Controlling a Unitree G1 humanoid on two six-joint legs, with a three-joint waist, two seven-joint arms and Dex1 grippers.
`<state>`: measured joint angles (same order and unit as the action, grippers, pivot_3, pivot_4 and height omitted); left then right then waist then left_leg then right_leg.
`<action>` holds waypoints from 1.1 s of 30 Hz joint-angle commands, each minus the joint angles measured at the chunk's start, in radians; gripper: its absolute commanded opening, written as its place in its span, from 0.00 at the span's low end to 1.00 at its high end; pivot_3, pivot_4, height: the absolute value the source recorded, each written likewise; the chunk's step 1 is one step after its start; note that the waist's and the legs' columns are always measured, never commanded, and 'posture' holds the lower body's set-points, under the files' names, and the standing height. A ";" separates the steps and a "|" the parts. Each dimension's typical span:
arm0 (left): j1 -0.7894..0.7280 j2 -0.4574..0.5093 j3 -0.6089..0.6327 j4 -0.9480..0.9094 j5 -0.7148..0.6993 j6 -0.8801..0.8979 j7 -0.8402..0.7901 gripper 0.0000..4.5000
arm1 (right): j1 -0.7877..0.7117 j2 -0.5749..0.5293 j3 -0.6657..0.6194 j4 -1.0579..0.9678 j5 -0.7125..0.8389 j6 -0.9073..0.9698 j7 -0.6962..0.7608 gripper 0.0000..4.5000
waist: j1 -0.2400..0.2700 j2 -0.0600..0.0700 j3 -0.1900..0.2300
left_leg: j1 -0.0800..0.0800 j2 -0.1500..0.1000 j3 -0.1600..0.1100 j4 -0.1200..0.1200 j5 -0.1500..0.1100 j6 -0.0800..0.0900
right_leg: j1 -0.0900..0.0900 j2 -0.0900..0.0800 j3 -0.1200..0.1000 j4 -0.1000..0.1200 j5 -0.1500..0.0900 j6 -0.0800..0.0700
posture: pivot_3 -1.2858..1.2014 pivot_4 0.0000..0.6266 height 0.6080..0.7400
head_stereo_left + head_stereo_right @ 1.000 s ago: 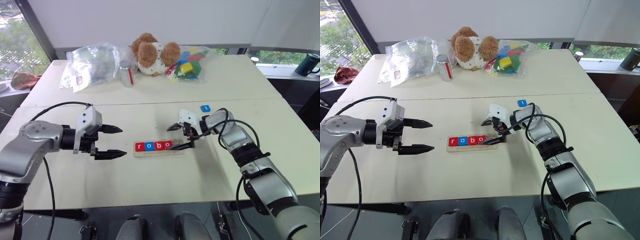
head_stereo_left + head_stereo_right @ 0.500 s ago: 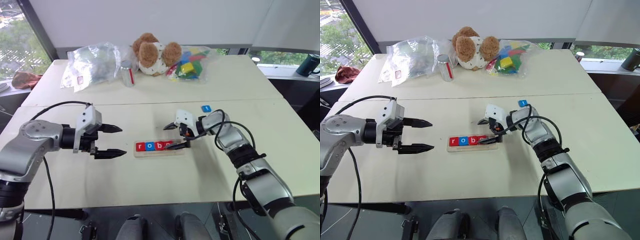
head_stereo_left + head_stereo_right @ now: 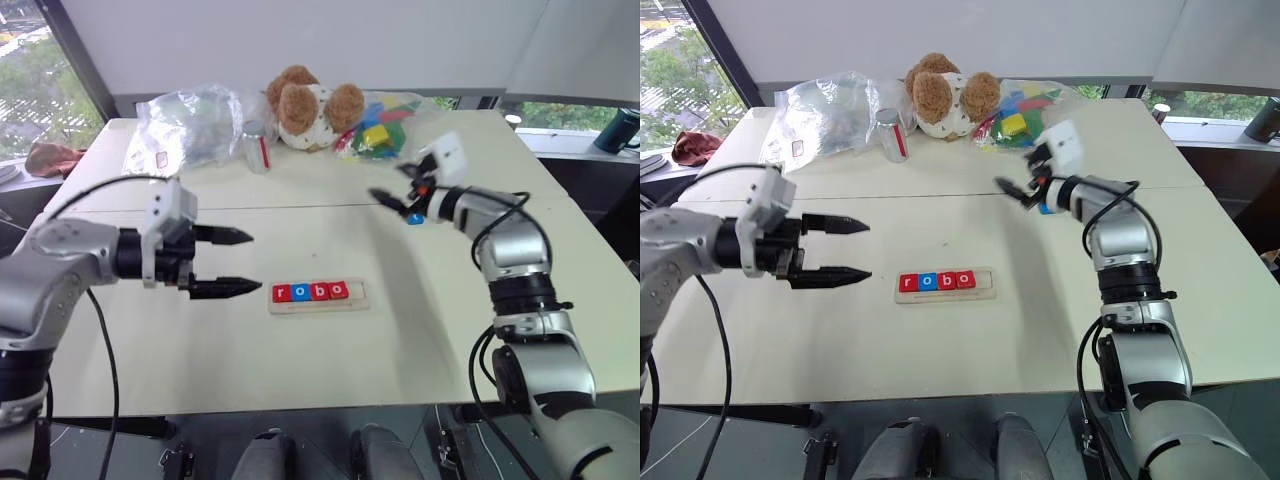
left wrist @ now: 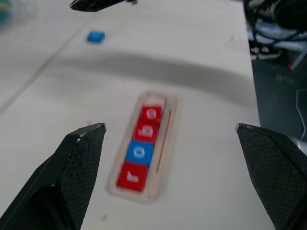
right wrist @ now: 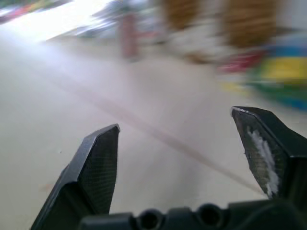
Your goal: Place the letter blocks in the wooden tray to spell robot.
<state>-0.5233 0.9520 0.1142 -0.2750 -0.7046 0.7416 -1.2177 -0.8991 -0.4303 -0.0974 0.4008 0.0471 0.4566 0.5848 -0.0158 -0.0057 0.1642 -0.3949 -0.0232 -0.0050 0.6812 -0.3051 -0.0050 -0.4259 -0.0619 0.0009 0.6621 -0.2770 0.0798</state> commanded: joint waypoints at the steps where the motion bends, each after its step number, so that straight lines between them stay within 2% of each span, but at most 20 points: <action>1: -0.032 0.022 0.011 0.009 -0.012 0.004 -0.020 1.00 | -0.030 0.025 -0.037 0.089 -0.022 0.024 -0.176 0.89 | -0.006 0.000 0.000 | 0.000 0.000 0.000 -0.001 0.000 0.000 | 0.000 0.000 0.000 0.000 0.000 0.000 | 0.52 0.24 1.00; 9: -0.047 -0.018 -0.050 0.159 0.144 -0.161 -0.006 1.00 | -0.135 0.083 -0.059 0.517 -0.013 -0.137 -0.311 0.89 | -0.029 0.000 0.000 | 0.000 0.000 0.002 -0.001 0.001 -0.001 | -0.001 0.001 0.000 0.001 0.000 0.000 | 0.52 0.24 1.00; 20: 0.010 -0.026 -0.036 0.174 0.170 -0.187 -0.002 1.00 | -0.209 0.116 -0.034 0.817 -0.047 -0.304 -0.372 0.89 | -0.030 0.000 0.000 | -0.001 0.000 0.002 -0.002 0.001 -0.001 | -0.001 0.001 0.000 0.001 0.000 0.000 | 0.52 0.24 1.00; 23: 0.016 -0.027 -0.031 0.165 0.166 -0.181 0.006 1.00 | -0.210 0.120 -0.022 0.858 -0.066 -0.324 -0.403 0.70 | -0.029 0.000 0.000 | 0.000 0.000 0.002 -0.001 0.001 -0.001 | -0.001 0.001 0.000 0.001 0.000 0.000 | 0.52 0.24 1.00; 27: 0.027 -0.026 -0.024 0.158 0.161 -0.177 0.012 1.00 | -0.205 0.135 -0.011 0.876 -0.079 -0.345 -0.412 0.26 | -0.029 0.000 0.000 | 0.000 0.000 0.002 -0.001 0.001 -0.001 | 0.000 0.001 0.000 0.001 0.000 0.000 | 0.52 0.24 1.00; 33: 0.049 -0.025 -0.031 0.112 0.148 -0.167 0.013 1.00 | -0.185 0.116 -0.036 0.792 -0.060 -0.368 -0.471 0.25 | -0.028 0.000 0.000 | 0.000 0.000 0.001 0.000 0.001 -0.001 | 0.000 0.001 0.000 0.001 0.000 0.000 | 0.52 0.24 1.00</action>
<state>-0.4729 0.9216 0.0543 -0.1249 -0.5383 0.5777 -1.1999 -1.0831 -0.2943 -0.1167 1.2472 -0.0239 0.1007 0.1425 -0.0436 -0.0058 0.1641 -0.3951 -0.0232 -0.0043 0.6806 -0.3042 -0.0060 -0.4260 -0.0613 0.0013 0.6634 -0.2769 0.0799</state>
